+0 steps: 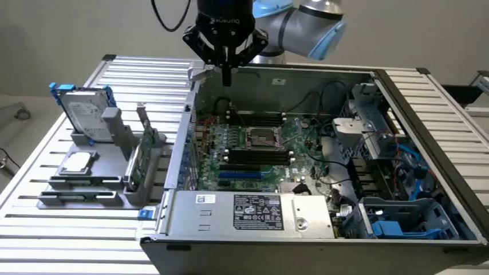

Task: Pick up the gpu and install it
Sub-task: 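Reach for the gpu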

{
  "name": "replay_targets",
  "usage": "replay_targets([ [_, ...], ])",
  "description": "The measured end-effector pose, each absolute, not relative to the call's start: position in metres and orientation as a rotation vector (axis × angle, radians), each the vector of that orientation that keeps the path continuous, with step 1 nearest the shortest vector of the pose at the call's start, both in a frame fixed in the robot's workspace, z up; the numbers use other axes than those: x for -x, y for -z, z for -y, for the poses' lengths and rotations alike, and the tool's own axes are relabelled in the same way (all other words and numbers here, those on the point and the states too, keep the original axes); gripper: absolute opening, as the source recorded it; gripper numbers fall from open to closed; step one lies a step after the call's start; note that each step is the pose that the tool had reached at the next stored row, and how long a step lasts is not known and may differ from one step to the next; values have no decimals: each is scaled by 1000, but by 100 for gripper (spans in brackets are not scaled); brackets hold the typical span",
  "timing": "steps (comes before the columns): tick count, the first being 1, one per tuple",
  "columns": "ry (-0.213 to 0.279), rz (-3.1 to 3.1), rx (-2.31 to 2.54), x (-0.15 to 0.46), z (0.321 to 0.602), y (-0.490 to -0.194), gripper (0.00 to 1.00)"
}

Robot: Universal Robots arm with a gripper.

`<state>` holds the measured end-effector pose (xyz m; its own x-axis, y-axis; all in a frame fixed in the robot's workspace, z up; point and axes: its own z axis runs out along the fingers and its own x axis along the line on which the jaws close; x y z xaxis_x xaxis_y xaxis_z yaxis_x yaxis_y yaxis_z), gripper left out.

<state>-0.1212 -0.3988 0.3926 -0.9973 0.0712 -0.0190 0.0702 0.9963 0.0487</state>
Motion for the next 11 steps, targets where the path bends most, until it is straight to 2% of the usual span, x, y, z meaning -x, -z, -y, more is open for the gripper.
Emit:
replay_targets([
  [11,-93,-3120,-111,129,399,-392,11],
])
